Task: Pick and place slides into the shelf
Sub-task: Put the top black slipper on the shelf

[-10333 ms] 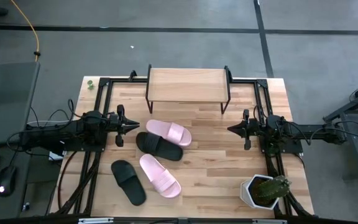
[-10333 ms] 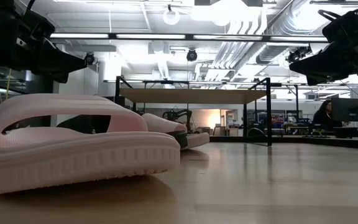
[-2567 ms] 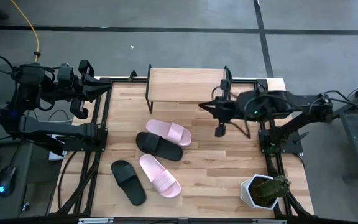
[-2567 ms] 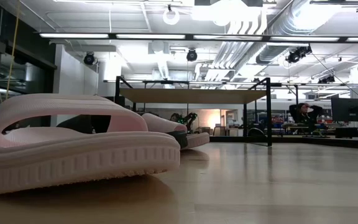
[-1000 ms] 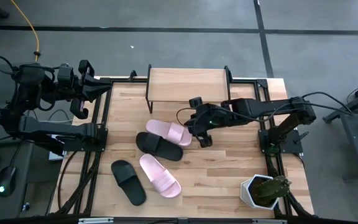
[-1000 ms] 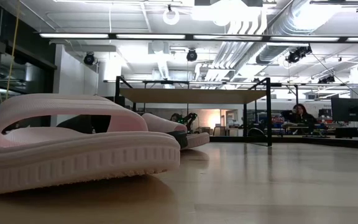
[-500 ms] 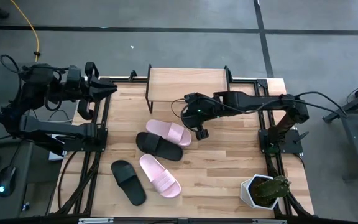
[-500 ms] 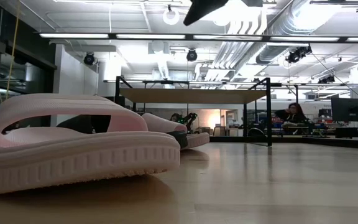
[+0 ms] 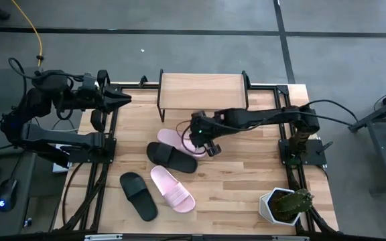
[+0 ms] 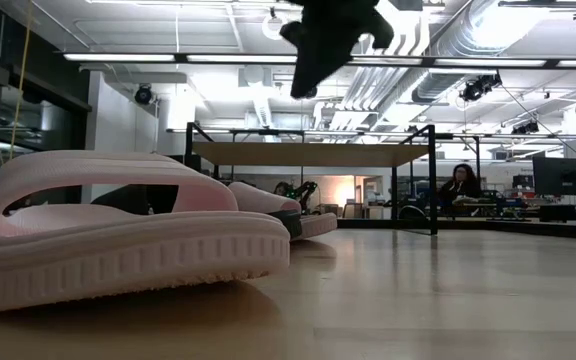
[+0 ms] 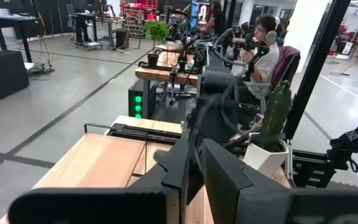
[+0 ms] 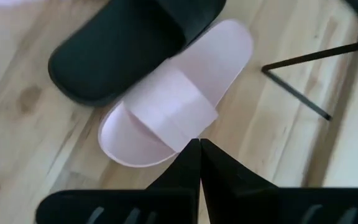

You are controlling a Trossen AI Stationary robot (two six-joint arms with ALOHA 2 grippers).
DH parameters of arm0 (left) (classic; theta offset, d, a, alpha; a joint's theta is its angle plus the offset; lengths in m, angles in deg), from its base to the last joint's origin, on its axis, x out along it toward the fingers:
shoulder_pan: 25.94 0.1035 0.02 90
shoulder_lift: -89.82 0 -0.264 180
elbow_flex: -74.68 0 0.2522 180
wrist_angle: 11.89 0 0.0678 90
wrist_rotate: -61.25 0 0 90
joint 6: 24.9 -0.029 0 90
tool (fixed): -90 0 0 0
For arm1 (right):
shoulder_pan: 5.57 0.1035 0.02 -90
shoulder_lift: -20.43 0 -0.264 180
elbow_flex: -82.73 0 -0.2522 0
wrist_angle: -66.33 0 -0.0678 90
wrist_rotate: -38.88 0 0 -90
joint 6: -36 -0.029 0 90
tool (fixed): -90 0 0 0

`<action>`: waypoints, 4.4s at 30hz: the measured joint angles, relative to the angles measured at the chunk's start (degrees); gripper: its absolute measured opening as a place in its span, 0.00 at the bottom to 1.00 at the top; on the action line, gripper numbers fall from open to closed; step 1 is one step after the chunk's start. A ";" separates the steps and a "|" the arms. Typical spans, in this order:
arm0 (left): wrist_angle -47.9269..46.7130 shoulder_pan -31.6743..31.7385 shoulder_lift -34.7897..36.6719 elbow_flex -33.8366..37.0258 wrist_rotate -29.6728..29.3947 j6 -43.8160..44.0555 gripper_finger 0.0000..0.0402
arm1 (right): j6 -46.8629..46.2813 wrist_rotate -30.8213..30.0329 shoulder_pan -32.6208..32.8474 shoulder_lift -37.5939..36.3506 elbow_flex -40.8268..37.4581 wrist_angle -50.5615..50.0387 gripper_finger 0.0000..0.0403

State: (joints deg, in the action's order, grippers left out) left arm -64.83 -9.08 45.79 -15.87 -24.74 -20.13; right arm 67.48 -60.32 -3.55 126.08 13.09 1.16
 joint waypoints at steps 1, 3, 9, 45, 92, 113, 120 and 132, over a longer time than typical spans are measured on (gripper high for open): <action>0.00 0.00 0.02 0.00 0.00 0.00 0.09 | 0.17 -0.23 0.07 0.47 0.00 -0.05 0.00; -0.02 0.00 0.00 0.00 0.00 0.00 0.09 | 0.33 -0.48 0.31 0.79 0.00 0.13 0.00; -2.81 0.00 -0.03 0.00 0.00 0.02 0.09 | -0.10 -5.72 0.35 -1.91 -0.02 0.82 0.00; 8.29 0.04 -1.10 31.90 0.17 16.74 0.09 | -2.99 -14.81 -0.59 -14.71 0.02 0.59 0.00; 10.32 0.00 -12.33 46.90 10.21 29.60 0.67 | -9.54 -11.66 1.11 -14.67 0.02 -1.54 0.00; 38.59 0.00 -12.11 63.41 20.33 37.22 0.62 | -10.48 -9.12 1.16 -14.67 0.02 -1.07 0.00; 43.43 0.00 -12.46 63.56 20.70 37.68 0.62 | -10.05 -8.43 1.16 -14.67 0.02 -1.05 0.00; 48.42 0.00 -19.28 63.56 20.86 37.68 0.62 | -8.92 -0.85 0.98 -14.65 0.02 -1.05 0.00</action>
State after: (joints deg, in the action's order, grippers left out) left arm -16.41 -9.08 26.51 47.69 -3.88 17.55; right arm 58.57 -61.16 -2.57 111.44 13.11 0.11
